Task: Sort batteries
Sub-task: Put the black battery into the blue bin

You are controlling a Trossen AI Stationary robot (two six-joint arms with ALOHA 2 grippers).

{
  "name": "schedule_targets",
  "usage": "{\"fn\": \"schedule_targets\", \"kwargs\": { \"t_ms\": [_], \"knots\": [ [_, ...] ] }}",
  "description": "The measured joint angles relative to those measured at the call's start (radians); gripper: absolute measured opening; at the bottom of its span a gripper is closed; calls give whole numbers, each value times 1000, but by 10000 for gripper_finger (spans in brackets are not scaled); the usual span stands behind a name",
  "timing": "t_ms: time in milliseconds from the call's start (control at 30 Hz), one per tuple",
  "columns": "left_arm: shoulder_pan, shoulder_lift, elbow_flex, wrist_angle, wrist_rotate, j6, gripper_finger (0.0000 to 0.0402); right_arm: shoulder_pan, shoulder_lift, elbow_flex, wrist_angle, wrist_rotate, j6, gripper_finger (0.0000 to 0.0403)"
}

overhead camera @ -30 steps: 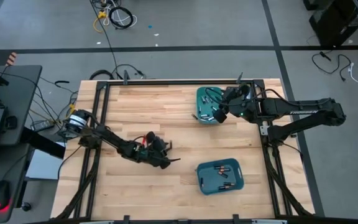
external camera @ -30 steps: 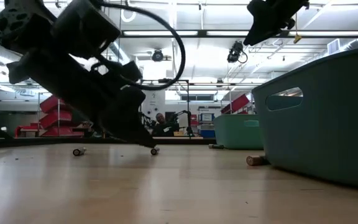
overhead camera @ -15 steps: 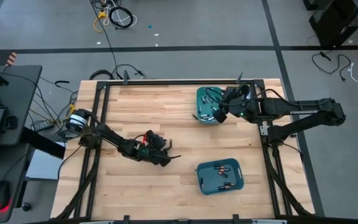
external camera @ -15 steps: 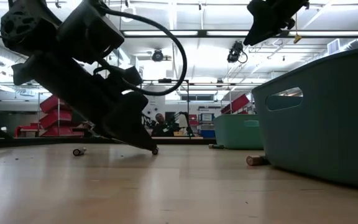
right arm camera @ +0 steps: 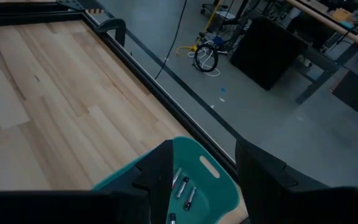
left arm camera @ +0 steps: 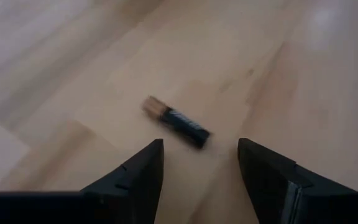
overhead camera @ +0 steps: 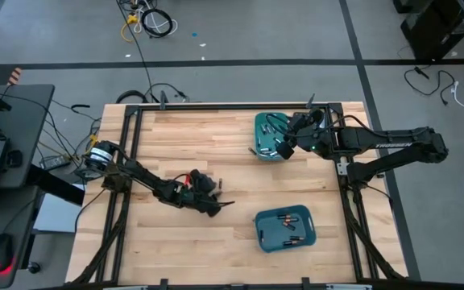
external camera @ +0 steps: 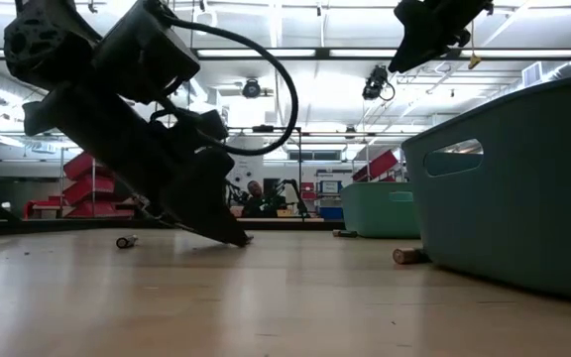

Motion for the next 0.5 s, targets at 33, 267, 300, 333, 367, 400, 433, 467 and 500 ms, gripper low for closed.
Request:
{"fn": "schedule_targets", "kwargs": {
  "t_ms": [33, 267, 300, 333, 367, 400, 433, 467, 500],
  "knots": [
    [0, 0, 0, 7, 19, -5, 207, 0, 0, 0, 0, 0, 0, 158],
    [-1, 0, 0, 3, -19, -90, 204, 0, 0, 0, 0, -20, 0, 158],
    [2, 0, 0, 3, -20, -92, 203, 0, 0, 0, 0, -24, 0, 158],
    [5, 0, 0, 1, -20, -102, 202, 0, 0, 0, 0, -26, 0, 158],
    [7, 0, 0, 0, -20, -109, 201, 0, 0, 0, 0, -28, 0, 158],
    [8, 0, 0, 0, -21, -112, 199, 0, 0, 0, 0, -28, 0, 158],
    [8, 0, 0, -1, -23, -112, 197, 0, 0, 0, 0, -28, 0, 158],
    [8, 0, 0, -1, -28, -111, 195, 0, 0, -1, 0, -28, 0, 158],
    [8, 1, 0, -3, -36, -111, 192, 0, 0, -1, 0, -28, 0, 158]
  ]
}}
